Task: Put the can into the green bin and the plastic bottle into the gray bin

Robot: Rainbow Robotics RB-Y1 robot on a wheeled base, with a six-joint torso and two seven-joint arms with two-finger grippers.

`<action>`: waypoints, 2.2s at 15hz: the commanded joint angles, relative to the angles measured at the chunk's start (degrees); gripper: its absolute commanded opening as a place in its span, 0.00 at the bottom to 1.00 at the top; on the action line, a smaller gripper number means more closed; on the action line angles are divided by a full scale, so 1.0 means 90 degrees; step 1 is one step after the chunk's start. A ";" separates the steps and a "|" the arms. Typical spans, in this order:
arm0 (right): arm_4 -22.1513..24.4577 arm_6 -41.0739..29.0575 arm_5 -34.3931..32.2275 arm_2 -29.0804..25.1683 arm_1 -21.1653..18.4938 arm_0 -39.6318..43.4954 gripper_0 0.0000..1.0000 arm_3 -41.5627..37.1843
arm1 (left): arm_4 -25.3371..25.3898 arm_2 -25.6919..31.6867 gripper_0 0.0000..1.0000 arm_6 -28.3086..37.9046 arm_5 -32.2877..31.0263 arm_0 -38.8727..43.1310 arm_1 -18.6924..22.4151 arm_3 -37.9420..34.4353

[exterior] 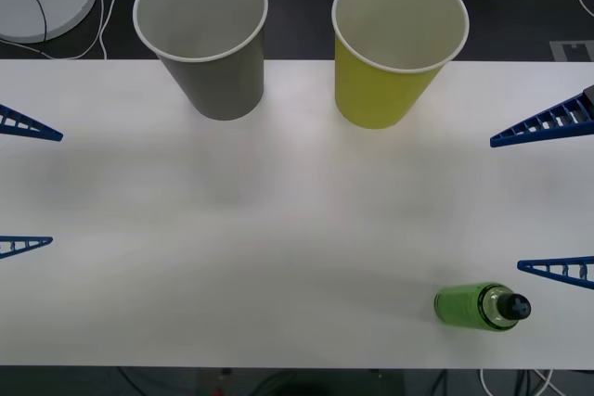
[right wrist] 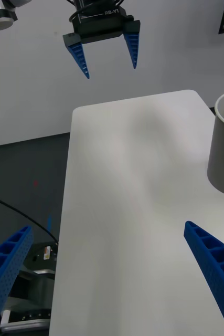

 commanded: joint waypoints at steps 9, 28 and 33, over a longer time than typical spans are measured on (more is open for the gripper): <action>-0.0449 0.0107 0.0010 0.0166 0.0293 0.0303 1.00 0.0029 | 0.0000 0.0000 1.00 0.0000 0.0000 0.0000 0.0000 0.0000; -0.0537 0.3457 -0.0977 -0.0791 0.1123 0.2813 1.00 0.1631 | 0.0000 0.0000 1.00 0.0000 0.0000 0.0000 0.0000 0.0000; -0.0879 0.4707 -0.1426 -0.0645 0.1123 0.2822 1.00 0.2988 | 0.0000 0.0000 1.00 0.0000 0.0000 0.0000 0.0000 0.0000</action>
